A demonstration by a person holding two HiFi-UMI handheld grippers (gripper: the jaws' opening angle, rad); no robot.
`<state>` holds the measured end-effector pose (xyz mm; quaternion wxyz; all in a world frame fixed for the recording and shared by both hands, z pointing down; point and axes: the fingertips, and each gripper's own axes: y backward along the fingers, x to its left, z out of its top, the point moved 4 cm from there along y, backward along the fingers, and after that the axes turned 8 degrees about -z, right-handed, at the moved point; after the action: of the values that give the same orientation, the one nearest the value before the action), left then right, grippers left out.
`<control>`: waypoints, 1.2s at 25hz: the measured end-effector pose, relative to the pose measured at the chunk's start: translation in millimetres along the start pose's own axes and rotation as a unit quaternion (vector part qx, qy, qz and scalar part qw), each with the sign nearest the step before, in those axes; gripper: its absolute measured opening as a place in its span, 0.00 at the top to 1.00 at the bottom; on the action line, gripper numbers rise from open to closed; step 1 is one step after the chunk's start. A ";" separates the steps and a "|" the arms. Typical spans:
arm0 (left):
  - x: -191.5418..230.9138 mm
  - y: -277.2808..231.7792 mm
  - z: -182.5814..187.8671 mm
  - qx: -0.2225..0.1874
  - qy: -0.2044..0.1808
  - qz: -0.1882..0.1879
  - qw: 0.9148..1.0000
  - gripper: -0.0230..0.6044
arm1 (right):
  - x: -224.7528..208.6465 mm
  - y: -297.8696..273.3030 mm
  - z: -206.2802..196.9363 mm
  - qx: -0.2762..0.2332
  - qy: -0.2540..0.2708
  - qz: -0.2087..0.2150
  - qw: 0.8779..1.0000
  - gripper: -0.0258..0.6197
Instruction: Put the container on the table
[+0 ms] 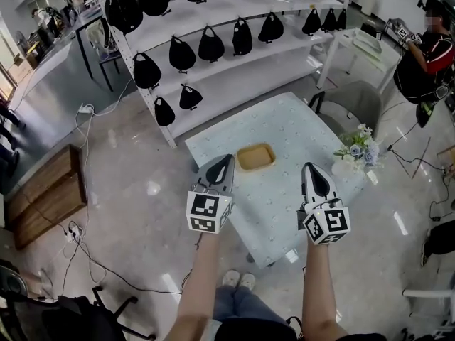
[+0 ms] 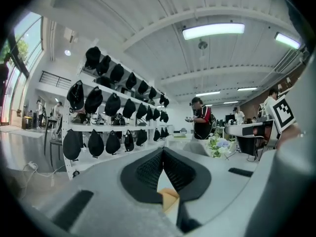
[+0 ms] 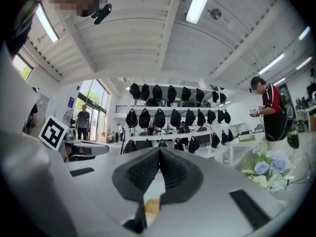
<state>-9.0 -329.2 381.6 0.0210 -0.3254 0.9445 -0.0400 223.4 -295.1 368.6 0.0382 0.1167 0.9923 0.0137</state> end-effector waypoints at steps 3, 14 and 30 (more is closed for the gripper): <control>-7.0 27.6 11.8 -0.009 0.001 0.010 1.000 0.96 | 0.7 26.3 9.4 -0.011 -0.012 -0.014 1.000 0.96; -34.4 102.7 28.7 -0.047 -0.007 0.020 0.999 0.96 | 7.4 106.7 24.2 -0.037 -0.008 -0.048 0.998 0.96; -51.6 128.0 24.8 -0.048 -0.005 0.009 0.999 0.96 | 21.5 140.4 28.8 -0.034 0.002 -0.045 0.998 0.96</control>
<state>-45.2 -198.5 346.2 0.0104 -0.3177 0.9481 0.0069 237.2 -153.1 343.4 0.0407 0.0710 0.9956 0.0456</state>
